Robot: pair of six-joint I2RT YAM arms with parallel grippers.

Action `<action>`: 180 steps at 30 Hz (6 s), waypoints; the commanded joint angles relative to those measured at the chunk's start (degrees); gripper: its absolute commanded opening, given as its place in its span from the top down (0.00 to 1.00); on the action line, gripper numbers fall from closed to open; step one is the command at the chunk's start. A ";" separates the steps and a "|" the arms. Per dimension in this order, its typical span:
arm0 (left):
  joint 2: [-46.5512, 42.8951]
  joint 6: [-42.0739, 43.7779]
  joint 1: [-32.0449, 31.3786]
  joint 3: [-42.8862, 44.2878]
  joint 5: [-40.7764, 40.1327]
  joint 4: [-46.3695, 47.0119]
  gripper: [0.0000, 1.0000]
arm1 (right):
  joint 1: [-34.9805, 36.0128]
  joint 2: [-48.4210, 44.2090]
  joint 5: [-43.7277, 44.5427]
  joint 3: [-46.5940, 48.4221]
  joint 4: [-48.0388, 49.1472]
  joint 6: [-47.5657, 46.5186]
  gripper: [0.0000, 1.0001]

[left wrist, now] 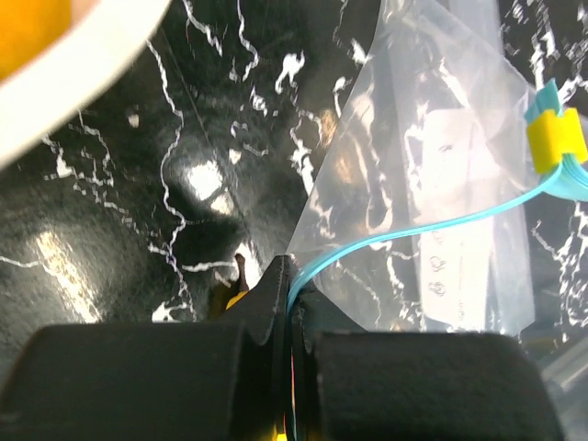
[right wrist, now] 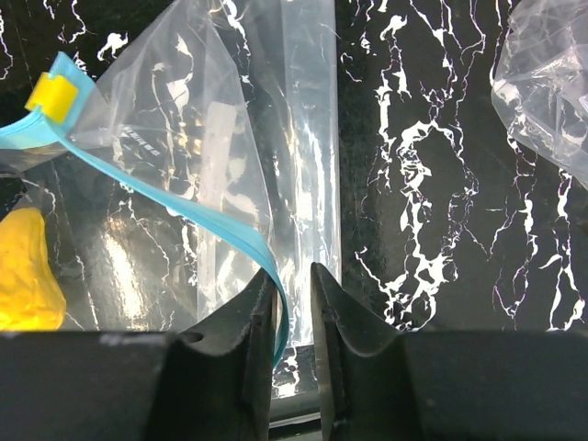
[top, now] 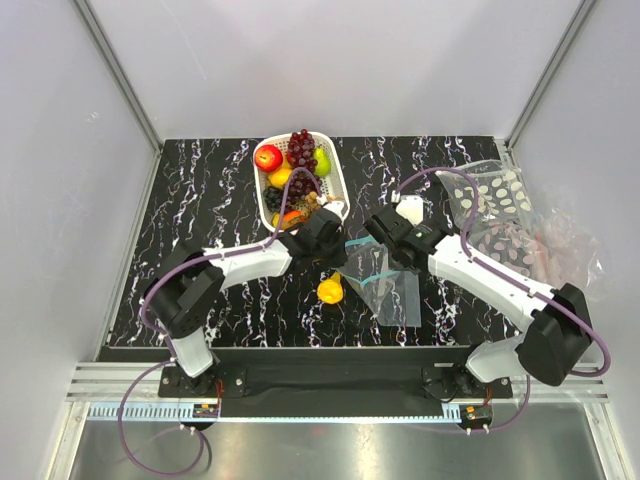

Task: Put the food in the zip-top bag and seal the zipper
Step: Open the zipper of the food storage bag, then pick up the fake fruit from the center of the board, then place the fake fruit in the zipper food storage bag.

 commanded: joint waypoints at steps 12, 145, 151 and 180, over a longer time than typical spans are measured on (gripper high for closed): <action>-3.63 -0.30 -0.19 -1.45 -4.58 3.37 0.95 | -3.25 1.93 12.68 3.80 -7.95 4.70 0.99; -23.13 -2.49 -4.50 -11.82 -1.94 -10.16 0.58 | 3.69 3.16 8.75 8.29 -3.48 -5.05 1.00; -32.98 -3.72 -4.67 -11.29 -1.42 -9.13 0.57 | 3.69 3.25 8.23 8.64 -3.39 -5.58 1.00; -9.70 -6.36 -13.46 5.32 3.51 5.22 0.56 | 3.69 -0.62 4.09 10.22 -1.55 -5.75 1.00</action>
